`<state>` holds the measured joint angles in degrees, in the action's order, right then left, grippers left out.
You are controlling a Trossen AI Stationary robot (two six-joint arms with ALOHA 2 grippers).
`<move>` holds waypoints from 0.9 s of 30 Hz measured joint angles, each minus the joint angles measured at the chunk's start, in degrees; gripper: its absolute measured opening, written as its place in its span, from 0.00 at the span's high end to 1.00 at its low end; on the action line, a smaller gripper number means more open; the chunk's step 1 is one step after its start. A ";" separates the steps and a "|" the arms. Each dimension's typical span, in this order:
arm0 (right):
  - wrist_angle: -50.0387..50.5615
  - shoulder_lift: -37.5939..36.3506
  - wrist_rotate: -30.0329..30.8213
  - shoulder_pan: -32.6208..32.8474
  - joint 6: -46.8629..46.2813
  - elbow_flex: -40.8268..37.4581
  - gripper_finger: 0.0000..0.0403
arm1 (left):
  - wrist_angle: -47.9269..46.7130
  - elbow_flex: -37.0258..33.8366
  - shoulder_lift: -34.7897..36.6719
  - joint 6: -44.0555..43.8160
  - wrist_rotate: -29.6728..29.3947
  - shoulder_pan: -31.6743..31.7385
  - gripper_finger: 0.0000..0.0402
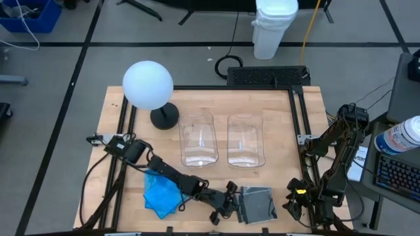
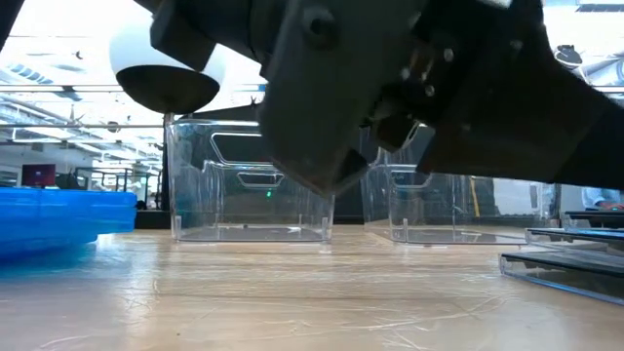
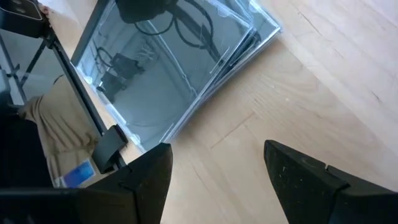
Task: Pick & place jewel cases by type
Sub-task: Put the black CD case into the right transparent bin
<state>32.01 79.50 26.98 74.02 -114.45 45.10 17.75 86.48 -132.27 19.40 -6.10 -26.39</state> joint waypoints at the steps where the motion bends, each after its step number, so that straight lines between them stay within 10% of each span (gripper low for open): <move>1: 0.04 0.00 0.01 0.00 0.01 0.00 0.40 | -0.02 0.00 0.00 0.00 -0.26 0.07 0.89; 27: 1.16 0.02 0.00 -0.02 2.12 0.00 0.40 | -23.87 14.99 -3.66 -9.09 -10.46 -1.57 0.89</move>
<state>33.17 79.53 26.98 74.00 -112.33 45.10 -6.12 101.47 -135.93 10.31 -16.56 -27.96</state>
